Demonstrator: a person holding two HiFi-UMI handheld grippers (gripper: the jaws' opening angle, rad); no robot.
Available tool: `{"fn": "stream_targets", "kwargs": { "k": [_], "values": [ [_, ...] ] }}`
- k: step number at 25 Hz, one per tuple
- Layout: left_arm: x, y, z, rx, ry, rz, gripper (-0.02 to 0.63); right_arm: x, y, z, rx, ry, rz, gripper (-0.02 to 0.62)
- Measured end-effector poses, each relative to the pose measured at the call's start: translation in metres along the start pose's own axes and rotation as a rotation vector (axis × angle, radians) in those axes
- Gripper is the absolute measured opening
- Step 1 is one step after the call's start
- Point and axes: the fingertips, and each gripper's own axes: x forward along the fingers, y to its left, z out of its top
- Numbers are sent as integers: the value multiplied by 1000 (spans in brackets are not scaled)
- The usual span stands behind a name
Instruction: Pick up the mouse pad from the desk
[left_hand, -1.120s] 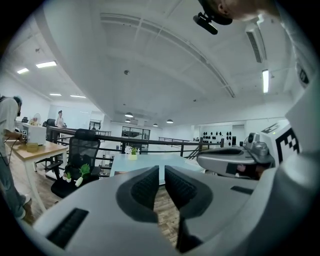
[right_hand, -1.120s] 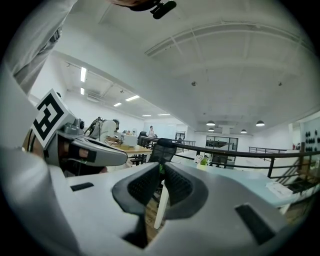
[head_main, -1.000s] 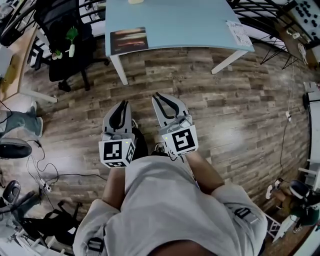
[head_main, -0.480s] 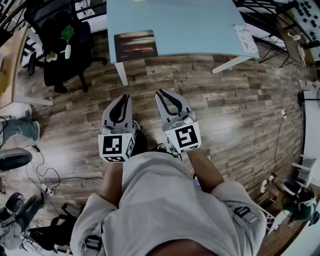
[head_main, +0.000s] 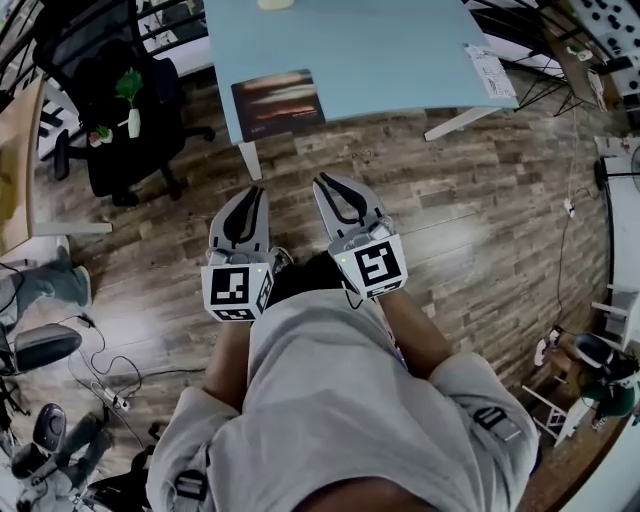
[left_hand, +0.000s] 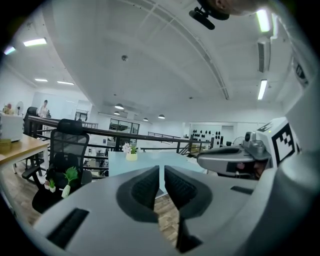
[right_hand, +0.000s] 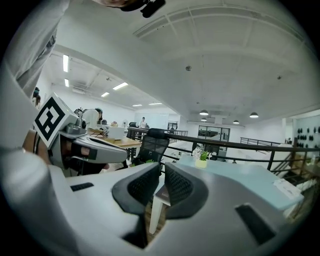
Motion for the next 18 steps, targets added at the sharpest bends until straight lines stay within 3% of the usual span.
{"fn": "stream_targets", "kwargs": {
  "k": [10, 18],
  "values": [
    [38, 33, 2, -12, 26, 9, 43, 45, -24, -3, 13, 21, 2, 38],
    [98, 49, 8, 11, 75, 12, 44, 90, -70, -10, 40, 33, 17, 38]
  ]
}}
